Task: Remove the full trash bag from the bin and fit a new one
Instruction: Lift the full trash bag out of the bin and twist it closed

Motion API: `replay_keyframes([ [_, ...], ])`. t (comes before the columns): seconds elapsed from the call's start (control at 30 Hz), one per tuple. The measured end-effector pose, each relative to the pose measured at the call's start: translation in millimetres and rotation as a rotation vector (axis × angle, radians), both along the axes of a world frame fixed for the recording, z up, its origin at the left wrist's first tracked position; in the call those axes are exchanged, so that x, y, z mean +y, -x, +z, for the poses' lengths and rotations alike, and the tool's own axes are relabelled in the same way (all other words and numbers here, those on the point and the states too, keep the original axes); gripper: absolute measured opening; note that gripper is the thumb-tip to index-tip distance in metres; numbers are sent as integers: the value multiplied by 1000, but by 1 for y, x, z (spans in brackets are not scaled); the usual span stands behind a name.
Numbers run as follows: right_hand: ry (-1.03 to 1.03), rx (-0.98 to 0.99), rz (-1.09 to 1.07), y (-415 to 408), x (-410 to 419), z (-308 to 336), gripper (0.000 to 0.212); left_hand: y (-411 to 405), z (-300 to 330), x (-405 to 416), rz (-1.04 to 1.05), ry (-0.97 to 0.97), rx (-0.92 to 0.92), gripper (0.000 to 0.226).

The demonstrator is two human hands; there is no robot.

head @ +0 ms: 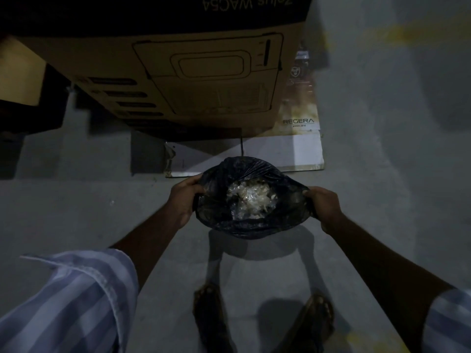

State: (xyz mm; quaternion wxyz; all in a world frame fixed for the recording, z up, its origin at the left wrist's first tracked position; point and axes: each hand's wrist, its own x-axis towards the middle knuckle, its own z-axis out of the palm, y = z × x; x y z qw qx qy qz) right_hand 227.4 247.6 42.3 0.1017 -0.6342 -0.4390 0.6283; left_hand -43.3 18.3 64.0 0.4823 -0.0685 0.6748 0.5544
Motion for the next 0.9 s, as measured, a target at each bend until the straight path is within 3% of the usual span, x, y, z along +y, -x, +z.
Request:
replay_keyframes([
  [0.23, -202, -44, 26, -2, 6, 3, 19, 3, 1, 2, 31, 8, 0, 50],
  [0.47, -453, -117, 83, 0, 7, 14, 16, 12, 5, 4, 105, -2, 3, 26],
  [0.6, -520, -174, 100, -4, 11, 11, 22, 23, 3, 2, 76, -28, 2, 37],
  [0.73, -446, -150, 43, -3, 13, 15, 23, 28, 6, -1, 74, -36, 11, 41],
  [0.9, -96, 38, -268, 0, 16, 21, 26, 25, 19, 0, 63, -42, 24, 43],
])
